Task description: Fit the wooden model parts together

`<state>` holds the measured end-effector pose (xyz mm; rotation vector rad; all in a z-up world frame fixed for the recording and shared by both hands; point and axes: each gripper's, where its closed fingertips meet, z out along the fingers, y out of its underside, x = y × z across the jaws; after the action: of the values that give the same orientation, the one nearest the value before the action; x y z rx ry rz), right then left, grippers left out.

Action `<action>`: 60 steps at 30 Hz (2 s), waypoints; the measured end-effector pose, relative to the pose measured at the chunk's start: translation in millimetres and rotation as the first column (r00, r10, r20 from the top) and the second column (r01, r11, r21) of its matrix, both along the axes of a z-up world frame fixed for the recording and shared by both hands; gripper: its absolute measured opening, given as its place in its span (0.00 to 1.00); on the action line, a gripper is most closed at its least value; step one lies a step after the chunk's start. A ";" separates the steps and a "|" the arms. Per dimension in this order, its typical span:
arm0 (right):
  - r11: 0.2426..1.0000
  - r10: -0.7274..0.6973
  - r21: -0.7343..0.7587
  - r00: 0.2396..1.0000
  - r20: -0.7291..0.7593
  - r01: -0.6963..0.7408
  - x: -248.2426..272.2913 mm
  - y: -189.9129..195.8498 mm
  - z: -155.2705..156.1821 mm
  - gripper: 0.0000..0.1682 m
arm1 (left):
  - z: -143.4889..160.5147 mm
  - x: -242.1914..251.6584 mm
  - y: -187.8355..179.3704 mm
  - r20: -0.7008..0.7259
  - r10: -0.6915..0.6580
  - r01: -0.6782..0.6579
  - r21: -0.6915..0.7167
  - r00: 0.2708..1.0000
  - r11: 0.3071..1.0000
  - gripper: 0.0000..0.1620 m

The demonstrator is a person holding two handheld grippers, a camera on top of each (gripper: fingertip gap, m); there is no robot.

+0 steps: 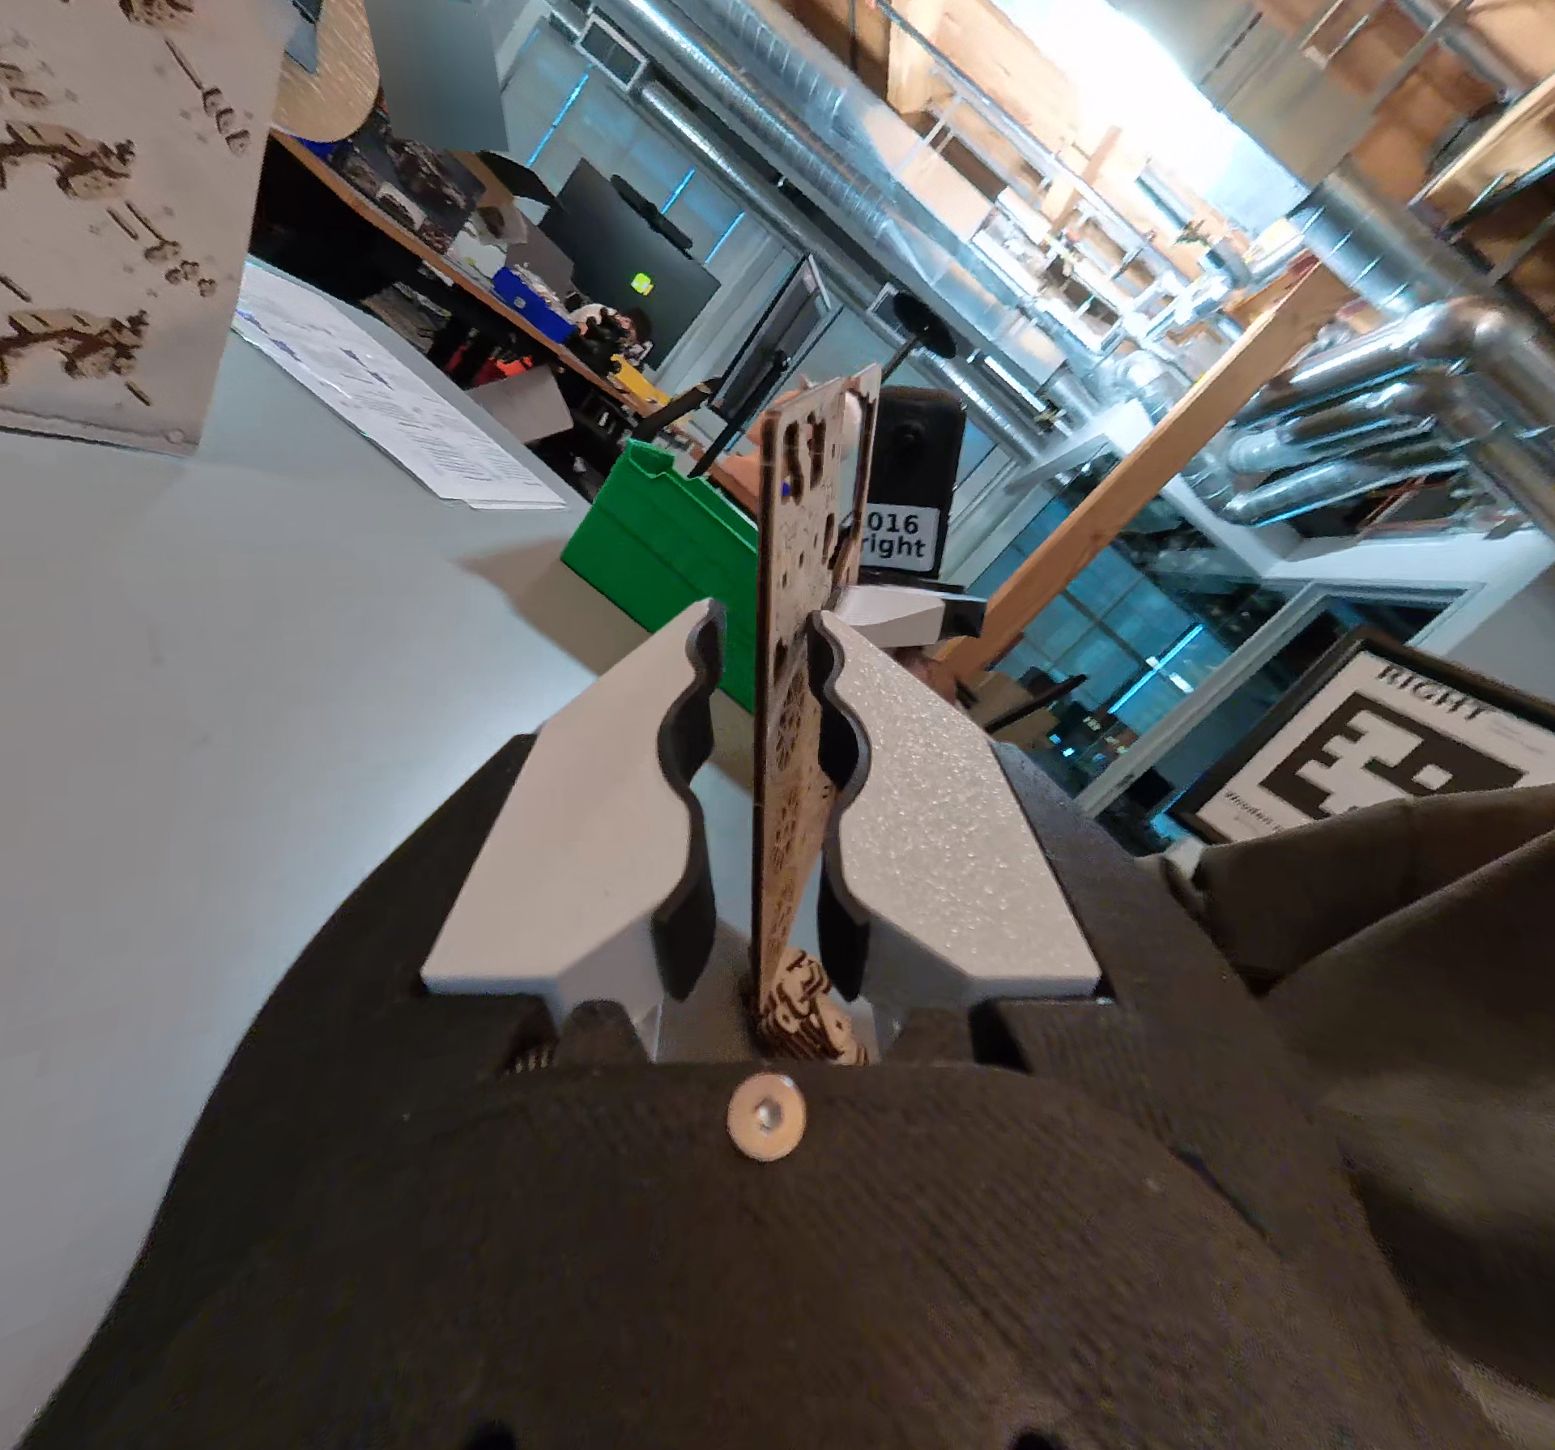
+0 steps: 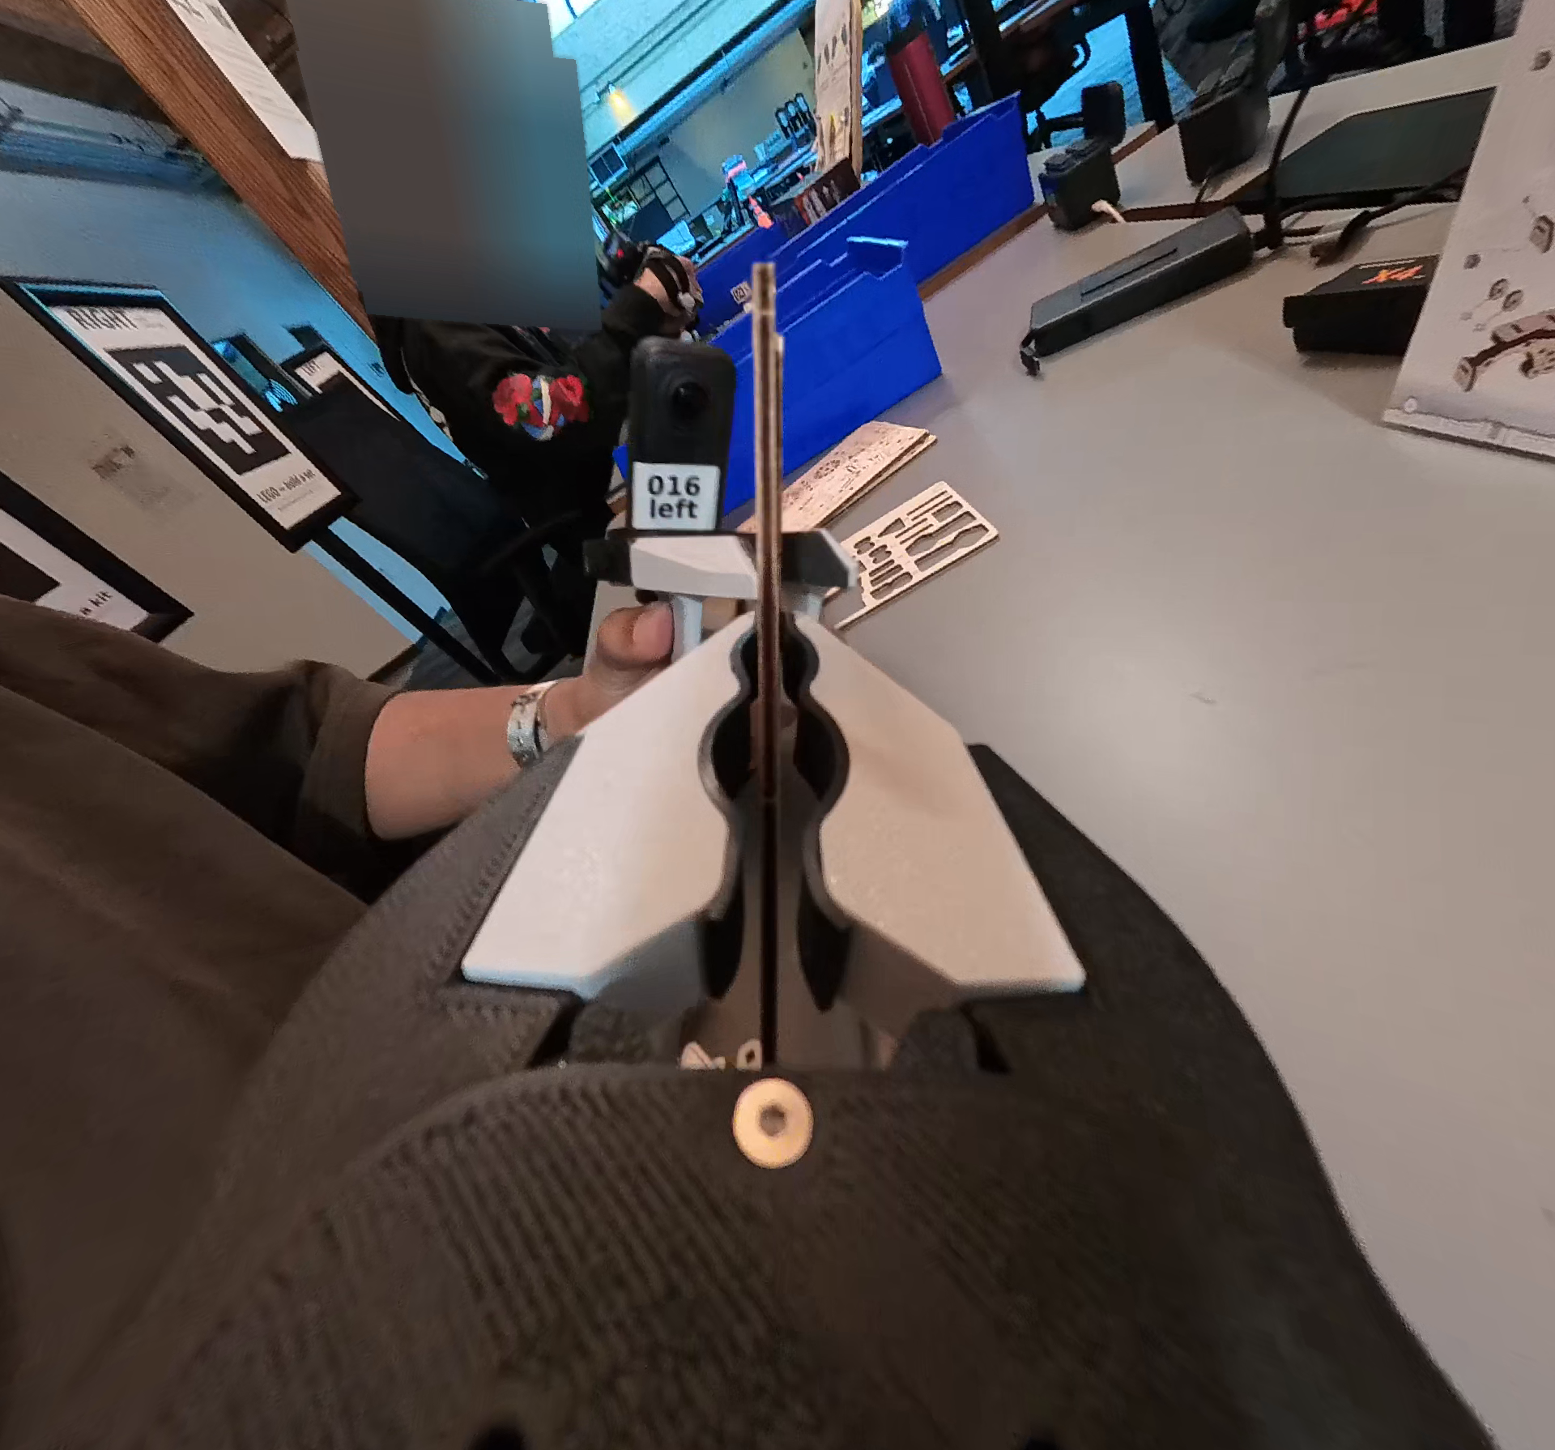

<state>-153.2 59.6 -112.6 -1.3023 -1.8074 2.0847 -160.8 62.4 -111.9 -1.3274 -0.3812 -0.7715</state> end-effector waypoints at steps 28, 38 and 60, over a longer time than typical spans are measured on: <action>0.992 -0.058 0.105 0.996 -0.065 0.065 2.2 -2.0 5.5 0.01 | 13.9 5.6 -0.5 -0.221 0.105 -0.109 -0.007 0.970 0.994 0.06; 0.992 -0.072 0.098 0.996 -0.054 0.078 0.5 -0.8 2.1 0.02 | 11.0 2.8 0.6 -0.214 0.145 -0.155 -0.033 0.966 0.987 0.05; 0.992 -0.102 -0.064 0.994 0.043 0.105 -3.3 29.0 -4.9 0.01 | -0.6 -11.7 -2.2 -0.001 0.103 -0.103 -0.010 0.995 0.995 0.15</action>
<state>-156.5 88.6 -117.5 -1.4314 -1.6600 2.0956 -172.4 60.2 -112.5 -1.3073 -0.4499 -0.6839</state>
